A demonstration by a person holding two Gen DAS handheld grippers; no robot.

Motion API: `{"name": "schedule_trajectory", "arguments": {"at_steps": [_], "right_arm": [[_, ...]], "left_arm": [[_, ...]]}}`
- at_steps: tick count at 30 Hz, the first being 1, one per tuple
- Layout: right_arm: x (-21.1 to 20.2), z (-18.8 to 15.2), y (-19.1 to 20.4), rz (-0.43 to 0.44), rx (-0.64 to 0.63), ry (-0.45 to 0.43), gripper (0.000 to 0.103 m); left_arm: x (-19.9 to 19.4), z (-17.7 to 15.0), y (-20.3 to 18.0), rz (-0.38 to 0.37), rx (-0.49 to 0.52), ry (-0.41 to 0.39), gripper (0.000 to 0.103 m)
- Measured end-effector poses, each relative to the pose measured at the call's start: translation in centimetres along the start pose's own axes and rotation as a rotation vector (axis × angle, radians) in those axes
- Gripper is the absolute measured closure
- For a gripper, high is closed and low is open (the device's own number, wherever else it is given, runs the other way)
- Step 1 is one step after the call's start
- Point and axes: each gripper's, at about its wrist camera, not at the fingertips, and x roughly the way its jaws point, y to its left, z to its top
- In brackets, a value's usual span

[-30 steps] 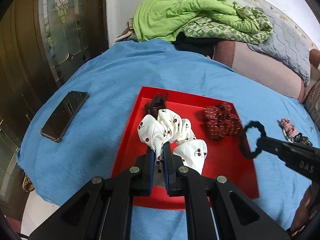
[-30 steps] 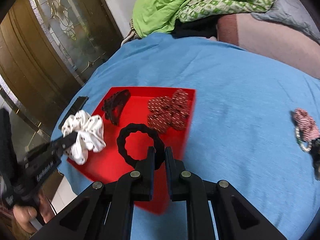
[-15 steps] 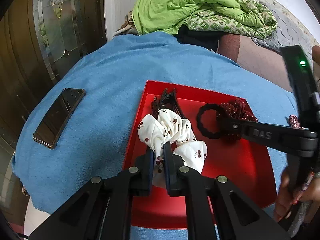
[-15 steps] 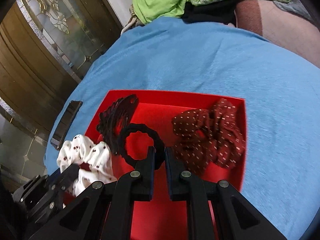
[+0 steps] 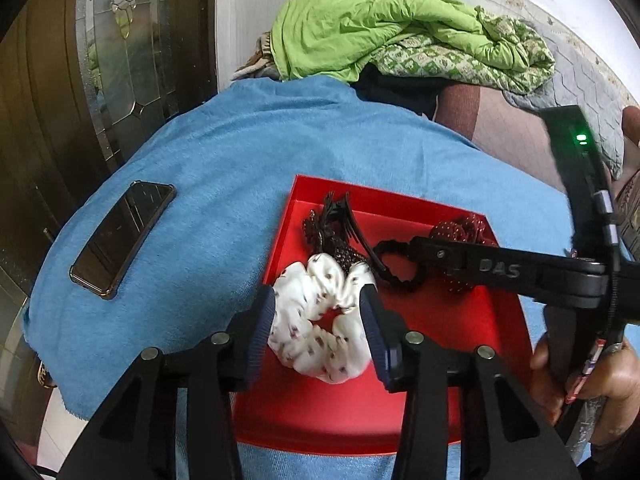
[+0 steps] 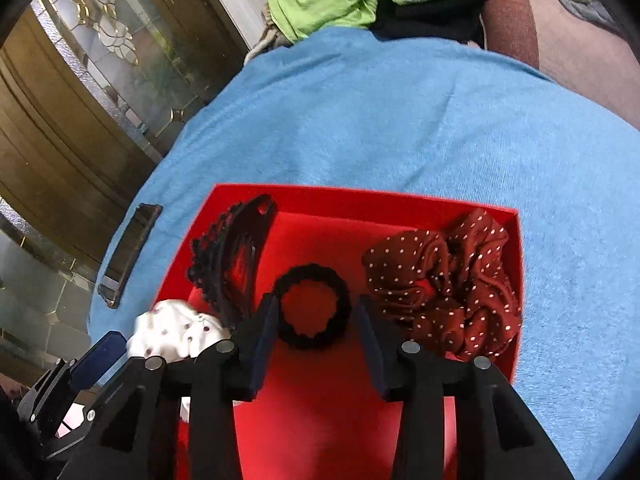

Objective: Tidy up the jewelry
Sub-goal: 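Withdraw both tools from the tray back toward the remaining pile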

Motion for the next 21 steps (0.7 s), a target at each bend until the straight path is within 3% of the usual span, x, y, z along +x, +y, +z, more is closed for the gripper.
{"name": "schedule_trajectory", "arguments": {"at_steps": [8,13,21], "right_arm": [[-5.1,-1.1,-0.7,-0.023,-0.05,-0.086,0.056],[-6.7,-2.8,-1.8,-0.031,-0.041,-0.089,0.056],[-8.6,-6.7,-4.1,-0.042,-0.028,-0.061,0.056]], "left_arm": [[-1.9,0.0,-0.2,0.023,-0.039,-0.028,0.057],[-3.2,-0.4,-1.3,0.049,-0.03,-0.035,0.053],[-4.6,-1.2,-4.1,0.022,-0.026,-0.028,0.05]]}}
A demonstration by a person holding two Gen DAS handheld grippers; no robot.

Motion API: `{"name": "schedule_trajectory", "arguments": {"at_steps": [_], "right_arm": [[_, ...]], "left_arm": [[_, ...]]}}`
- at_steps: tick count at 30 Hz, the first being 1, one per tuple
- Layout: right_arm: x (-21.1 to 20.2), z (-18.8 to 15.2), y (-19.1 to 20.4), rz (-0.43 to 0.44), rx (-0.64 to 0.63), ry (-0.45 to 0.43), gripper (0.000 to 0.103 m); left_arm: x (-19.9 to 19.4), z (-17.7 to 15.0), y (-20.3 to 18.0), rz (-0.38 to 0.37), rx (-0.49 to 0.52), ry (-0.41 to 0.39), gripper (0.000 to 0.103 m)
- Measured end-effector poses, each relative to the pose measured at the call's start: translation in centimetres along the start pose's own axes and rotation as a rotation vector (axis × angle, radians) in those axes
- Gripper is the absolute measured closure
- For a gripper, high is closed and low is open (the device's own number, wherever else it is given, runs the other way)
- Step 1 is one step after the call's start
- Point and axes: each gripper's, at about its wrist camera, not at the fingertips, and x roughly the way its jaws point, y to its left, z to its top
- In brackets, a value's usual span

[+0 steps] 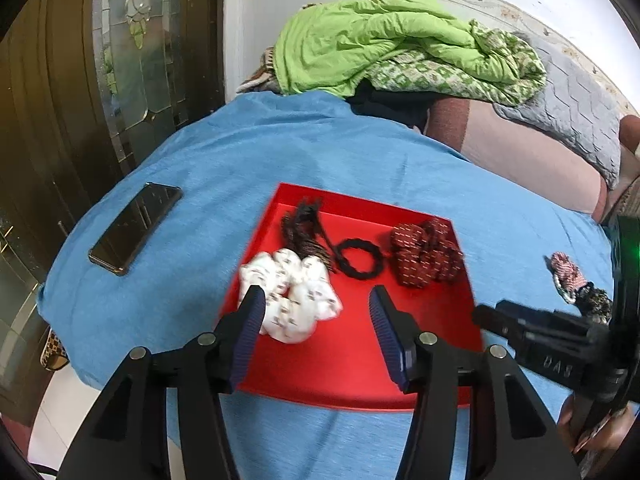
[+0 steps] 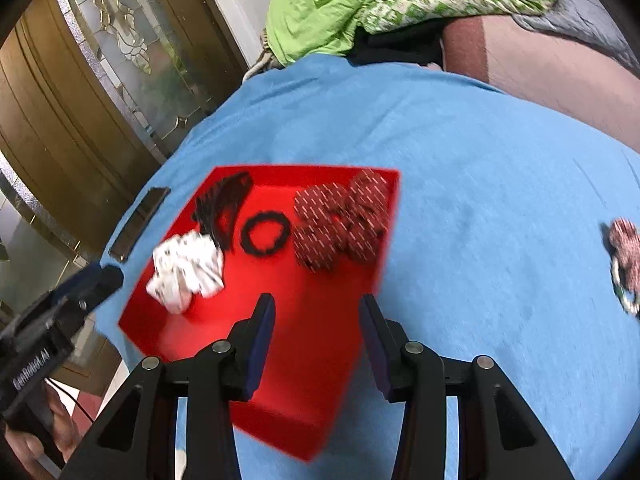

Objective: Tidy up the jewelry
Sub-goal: 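Withdraw both tools from the tray back toward the remaining pile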

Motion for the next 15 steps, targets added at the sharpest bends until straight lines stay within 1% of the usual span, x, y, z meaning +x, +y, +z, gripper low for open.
{"name": "schedule_trajectory", "arguments": {"at_steps": [5,10,11,12,15], "right_arm": [[-2.3,-2.6,-3.0,-0.022,0.034,-0.003,0.056],[-5.2,-4.6,-7.2,-0.059,0.091,-0.017,0.056],[-5.8,-4.9,-8.0,-0.066,0.101,-0.021,0.056],[-6.4,-5.4,-8.9,-0.075,0.113,-0.026,0.055],[-8.4,-6.7,-11.9,-0.111,0.161,-0.039,0.052]], "left_arm": [[0.0,-0.5,-3.6,-0.04,0.032,0.02,0.05],[0.0,-1.0,-8.2,-0.078,0.097,0.031,0.05],[0.2,-1.1,-8.9,-0.083,0.112,0.035,0.047],[0.5,-1.3,-9.7,-0.091,0.129,0.044,0.043],[2.1,-2.5,-12.4,-0.112,0.176,0.098,0.043]]}}
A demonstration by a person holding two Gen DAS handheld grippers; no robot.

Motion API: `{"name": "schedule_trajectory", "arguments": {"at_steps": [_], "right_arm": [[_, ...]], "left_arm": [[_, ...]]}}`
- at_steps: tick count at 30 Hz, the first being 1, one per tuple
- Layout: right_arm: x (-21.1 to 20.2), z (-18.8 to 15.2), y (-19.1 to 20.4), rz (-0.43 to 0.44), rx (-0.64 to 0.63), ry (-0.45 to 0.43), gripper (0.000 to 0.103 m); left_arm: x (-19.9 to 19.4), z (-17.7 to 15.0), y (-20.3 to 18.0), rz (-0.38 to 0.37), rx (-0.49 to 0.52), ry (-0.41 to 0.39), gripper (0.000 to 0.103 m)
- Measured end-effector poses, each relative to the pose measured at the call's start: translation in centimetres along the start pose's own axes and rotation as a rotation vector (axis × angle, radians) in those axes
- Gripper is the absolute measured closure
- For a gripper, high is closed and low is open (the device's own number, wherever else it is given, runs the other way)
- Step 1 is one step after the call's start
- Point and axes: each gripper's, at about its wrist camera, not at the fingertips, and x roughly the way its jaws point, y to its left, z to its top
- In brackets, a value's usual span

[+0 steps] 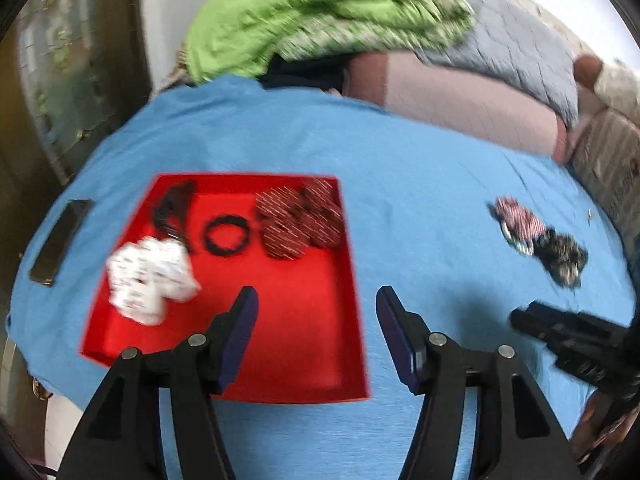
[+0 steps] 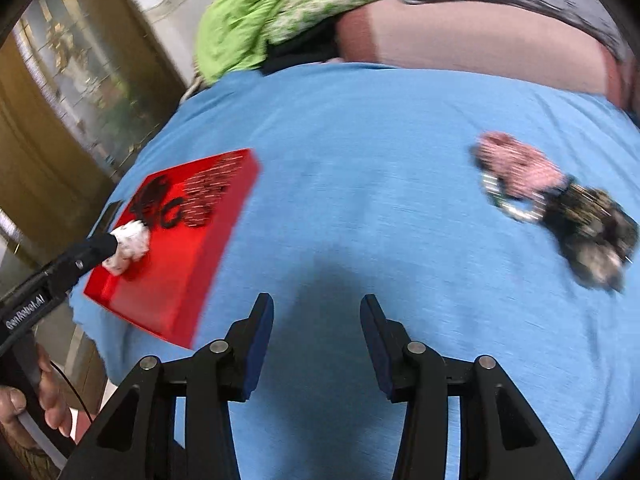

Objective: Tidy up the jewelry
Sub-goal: 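Withdraw both tools from the tray back toward the remaining pile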

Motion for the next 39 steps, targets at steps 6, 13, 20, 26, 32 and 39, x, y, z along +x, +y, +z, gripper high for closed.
{"name": "schedule_trajectory", "arguments": {"at_steps": [6,13,20,26,32,39], "right_arm": [[-2.5,-1.3,-5.6,-0.035,0.108,-0.024,0.052],[-3.7,-2.4,-8.7,-0.041,0.174,-0.038,0.052],[-4.7,-3.3,-10.3,-0.042,0.206,-0.048,0.052],[-6.0,-4.6,-12.3,-0.064,0.238,-0.05,0.052],[-8.3,-5.1,-15.7,-0.108,0.295,-0.097,0.045],[-9.3,-4.0,-19.9,-0.166,0.37,-0.143,0.041]], "left_arm": [[3.6,-0.9,-4.3,-0.001,0.099,0.081,0.055],[4.3,-2.2,-6.1,0.141,0.18,0.114,0.083],[3.8,-4.8,-4.2,0.102,0.137,0.167,0.09],[0.9,-5.9,-3.8,0.047,0.147,0.137,0.09],[-4.8,-3.9,-5.8,-0.03,0.203,-0.012,0.083],[-2.6,1.8,-13.1,-0.177,0.246,-0.052,0.048]]}}
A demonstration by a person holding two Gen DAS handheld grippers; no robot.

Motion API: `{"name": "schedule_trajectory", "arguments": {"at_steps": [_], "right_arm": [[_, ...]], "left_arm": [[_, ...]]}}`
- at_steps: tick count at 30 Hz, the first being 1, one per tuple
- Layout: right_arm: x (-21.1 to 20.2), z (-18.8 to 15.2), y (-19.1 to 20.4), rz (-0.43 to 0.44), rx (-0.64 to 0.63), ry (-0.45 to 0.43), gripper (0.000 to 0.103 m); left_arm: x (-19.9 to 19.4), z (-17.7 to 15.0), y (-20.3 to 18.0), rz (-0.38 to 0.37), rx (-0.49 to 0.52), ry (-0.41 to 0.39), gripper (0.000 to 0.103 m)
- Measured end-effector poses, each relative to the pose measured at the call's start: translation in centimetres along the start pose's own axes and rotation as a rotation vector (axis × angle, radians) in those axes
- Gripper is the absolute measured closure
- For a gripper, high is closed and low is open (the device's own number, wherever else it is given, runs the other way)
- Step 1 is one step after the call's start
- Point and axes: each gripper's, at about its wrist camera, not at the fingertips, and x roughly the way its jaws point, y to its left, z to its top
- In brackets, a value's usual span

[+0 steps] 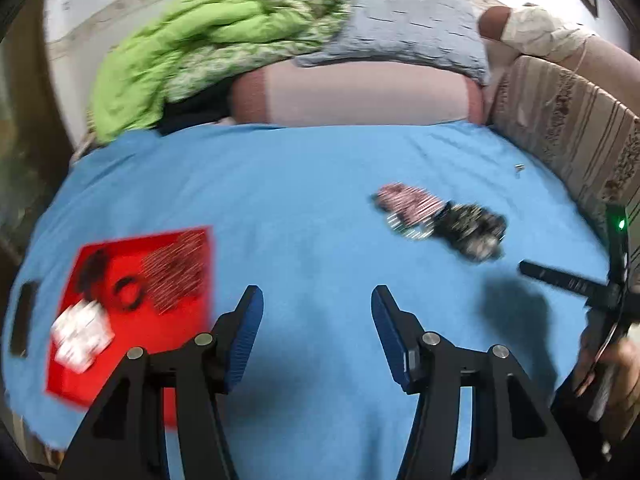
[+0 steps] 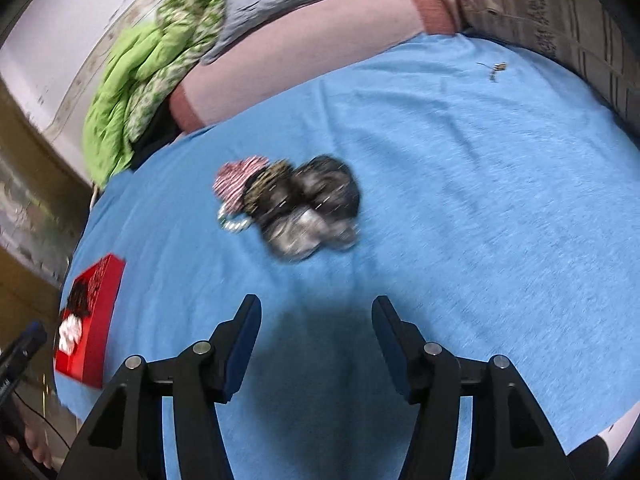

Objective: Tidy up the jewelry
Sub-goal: 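Withdraw both tools from the tray back toward the remaining pile, then grasp the red plaid scrunchie with the left tool while the right grasps the black sheer scrunchie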

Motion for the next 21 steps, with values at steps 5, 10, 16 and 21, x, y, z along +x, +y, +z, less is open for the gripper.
{"name": "schedule_trajectory", "arguments": {"at_steps": [5,10,16,21], "right_arm": [[0.4,2.0,-0.6,-0.018,-0.006,-0.031,0.041],[2.1,4.1,-0.6,-0.02,-0.022,-0.033,0.04],[4.3,5.4,-1.1,-0.014,-0.009,-0.022,0.039],[5.7,5.9,-1.1,-0.004,-0.01,-0.014,0.039]], "left_arm": [[6.3,4.3,-3.4,-0.046,0.013,0.028,0.048],[13.3,8.4,-5.4,-0.082,-0.005,0.092,0.048],[20.5,11.6,-7.1,-0.063,0.025,0.151,0.048],[24.3,12.1,-7.8,-0.109,0.017,0.196,0.048]]}}
